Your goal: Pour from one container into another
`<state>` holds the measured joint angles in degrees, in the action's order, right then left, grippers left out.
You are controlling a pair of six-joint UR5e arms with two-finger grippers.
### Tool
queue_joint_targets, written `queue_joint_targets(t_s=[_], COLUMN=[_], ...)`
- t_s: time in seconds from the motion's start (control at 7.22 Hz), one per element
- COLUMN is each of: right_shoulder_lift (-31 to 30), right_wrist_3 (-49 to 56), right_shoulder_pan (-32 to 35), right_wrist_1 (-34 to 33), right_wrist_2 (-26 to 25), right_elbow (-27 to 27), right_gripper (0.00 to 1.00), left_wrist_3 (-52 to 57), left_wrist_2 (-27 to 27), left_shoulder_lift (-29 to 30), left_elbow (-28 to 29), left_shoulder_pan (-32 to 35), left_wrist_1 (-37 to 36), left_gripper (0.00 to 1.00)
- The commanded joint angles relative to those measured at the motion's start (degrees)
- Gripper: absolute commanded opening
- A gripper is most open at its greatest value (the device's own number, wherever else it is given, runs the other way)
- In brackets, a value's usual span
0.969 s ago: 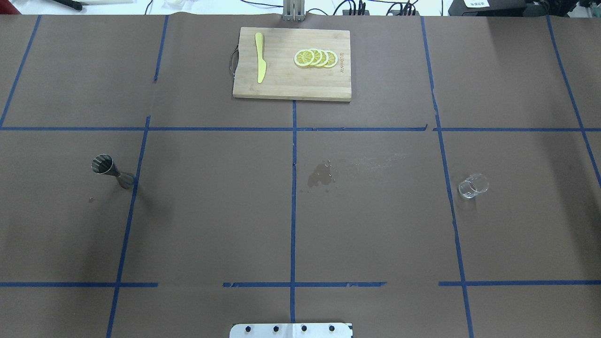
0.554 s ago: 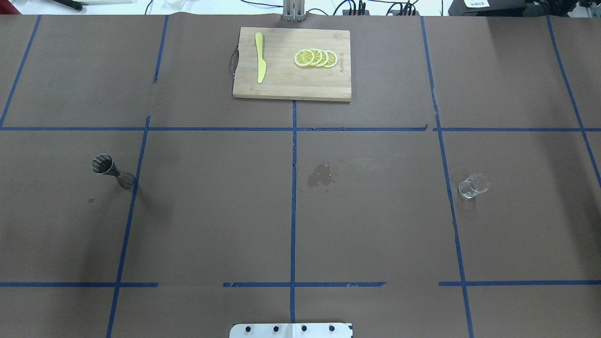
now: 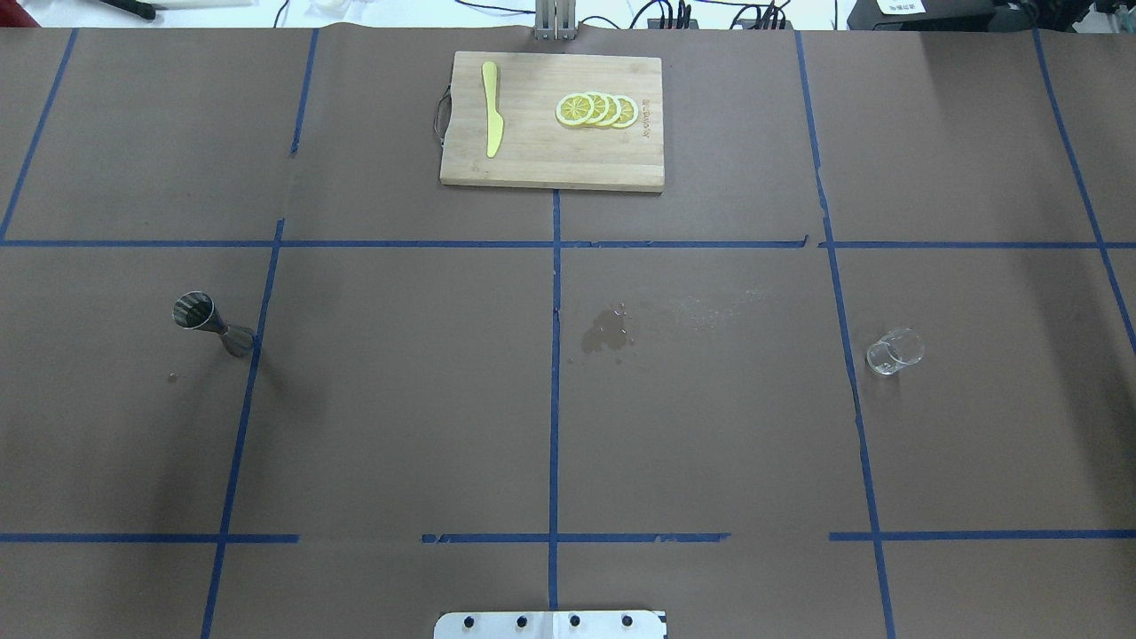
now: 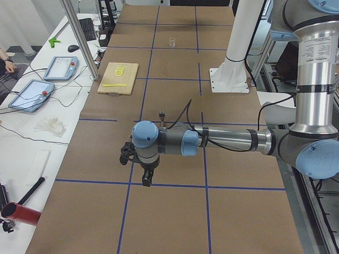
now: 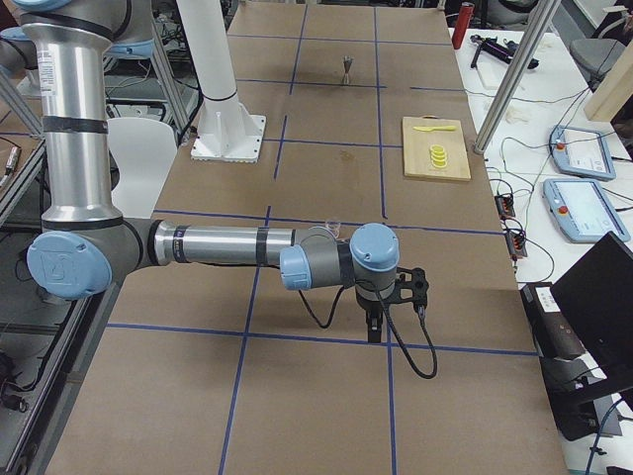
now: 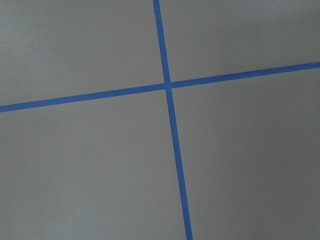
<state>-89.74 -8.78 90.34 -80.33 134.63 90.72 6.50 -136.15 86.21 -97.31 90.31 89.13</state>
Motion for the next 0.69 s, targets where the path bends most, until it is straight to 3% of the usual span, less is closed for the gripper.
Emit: queue_joint_targets(t_s=[0.0,0.55], right_shoulder_lift=[0.09,0.36], right_wrist_3=[-0.01,-0.01], right_shoulder_pan=[0.01,-0.08], right_wrist_1=[0.0,0.26], right_wrist_2=[0.02,-0.07], right_elbow=[-0.02,-0.63], right_gripper=[1.0,1.0], left_wrist_3=[0.09,0.09], left_wrist_2=[0.09,0.09], left_shoulder_lift=[0.01,0.45], left_elbow=[0.36,0.54], left_shoulder_pan=[-0.05,-0.14], left_wrist_1=[0.17,0.96], left_gripper=[1.0,1.0])
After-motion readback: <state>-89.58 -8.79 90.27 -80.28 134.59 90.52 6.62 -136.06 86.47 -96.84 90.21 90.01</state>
